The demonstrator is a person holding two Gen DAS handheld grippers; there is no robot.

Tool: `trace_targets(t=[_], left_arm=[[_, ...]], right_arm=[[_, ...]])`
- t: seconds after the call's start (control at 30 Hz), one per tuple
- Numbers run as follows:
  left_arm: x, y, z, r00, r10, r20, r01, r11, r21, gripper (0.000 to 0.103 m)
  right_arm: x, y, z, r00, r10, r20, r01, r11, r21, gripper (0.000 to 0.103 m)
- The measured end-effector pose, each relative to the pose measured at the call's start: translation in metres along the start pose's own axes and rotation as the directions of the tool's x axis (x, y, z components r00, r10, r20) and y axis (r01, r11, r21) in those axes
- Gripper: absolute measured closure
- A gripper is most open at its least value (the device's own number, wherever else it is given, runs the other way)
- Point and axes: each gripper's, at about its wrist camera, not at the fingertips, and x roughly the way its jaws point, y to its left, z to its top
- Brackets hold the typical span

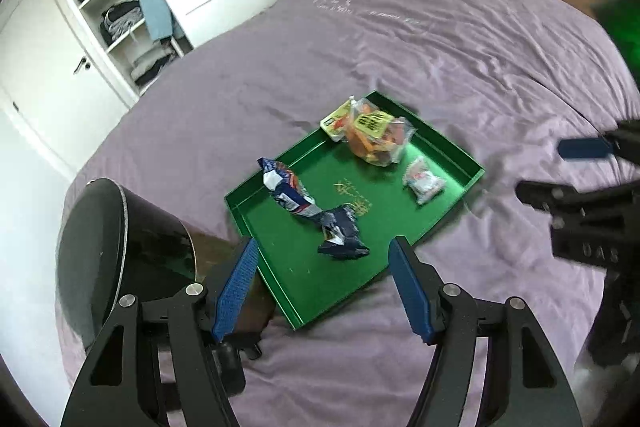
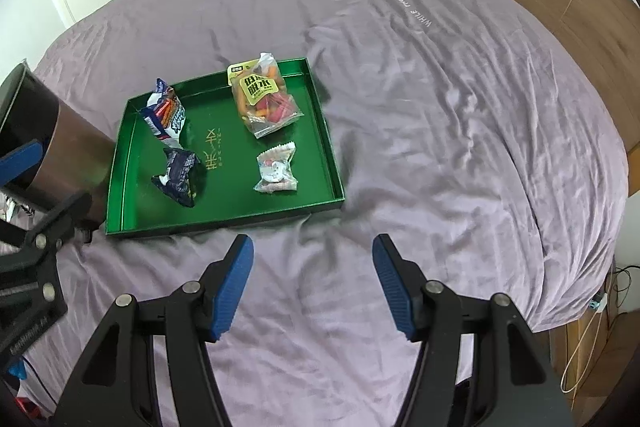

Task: Organize snacks
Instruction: 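Swing both open tools over to the snacks lying on the sheet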

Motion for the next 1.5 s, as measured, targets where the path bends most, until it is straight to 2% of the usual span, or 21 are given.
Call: trace_targets(t=[0.13,0.27,0.4,0.53,0.63,0.7,0.83,0.97,1.07,1.2,1.3,1.37,1.5], left_arm=[[-0.019,-0.01,-0.024,0.999,-0.007,0.038,0.004,0.995,0.095,0.041],[-0.037,-0.01,-0.06,0.997,-0.01,0.072,-0.005,0.977,0.213,0.041],[-0.046,0.008,-0.101,0.999,-0.028,0.029,0.019,0.959,0.282,0.041],[-0.046,0.042,-0.137,0.999,0.005,-0.045,0.007,0.962,0.274,0.041],[-0.047,0.081,-0.164,0.993,0.059,-0.106,-0.037,0.979,0.201,0.041],[-0.047,0.108,-0.179,0.985,0.083,-0.154,-0.062,0.989,0.136,0.041],[-0.047,0.163,-0.216,0.958,0.154,-0.242,-0.154,0.988,0.017,0.041],[-0.049,0.214,-0.252,0.926,0.185,-0.33,-0.231,0.967,-0.107,0.041],[-0.054,0.245,-0.283,0.904,0.196,-0.381,-0.282,0.941,-0.186,0.041],[-0.056,0.275,-0.32,0.876,0.196,-0.442,-0.336,0.904,-0.266,0.041],[-0.056,0.294,-0.339,0.863,0.177,-0.473,-0.356,0.877,-0.322,0.041],[-0.057,0.304,-0.346,0.86,0.162,-0.484,-0.362,0.862,-0.355,0.041],[-0.044,0.327,-0.36,0.862,0.119,-0.493,-0.361,0.827,-0.431,0.041]], right_arm=[[-0.016,0.004,-0.008,1.0,0.008,0.011,-0.008,1.0,-0.025,0.065],[-0.032,0.015,-0.019,0.999,0.044,-0.006,-0.045,0.996,-0.079,0.064],[-0.044,0.032,-0.033,0.995,0.092,-0.042,-0.097,0.986,-0.132,0.064],[-0.052,0.058,-0.045,0.986,0.147,-0.08,-0.159,0.972,-0.176,0.064],[-0.056,0.09,-0.053,0.972,0.204,-0.114,-0.225,0.949,-0.222,0.064],[-0.057,0.119,-0.058,0.957,0.249,-0.148,-0.282,0.919,-0.275,0.064],[-0.058,0.186,-0.068,0.92,0.325,-0.221,-0.389,0.831,-0.397,0.064],[-0.061,0.259,-0.073,0.878,0.388,-0.281,-0.479,0.726,-0.494,0.064],[-0.06,0.312,-0.075,0.851,0.42,-0.315,-0.525,0.652,-0.547,0.064],[-0.057,0.364,-0.074,0.834,0.438,-0.335,-0.549,0.597,-0.585,0.064],[-0.05,0.394,-0.068,0.834,0.436,-0.338,-0.548,0.576,-0.607,0.064],[-0.043,0.406,-0.064,0.837,0.431,-0.336,-0.542,0.576,-0.612,0.064],[-0.023,0.426,-0.049,0.849,0.414,-0.328,-0.527,0.615,-0.586,0.064]])
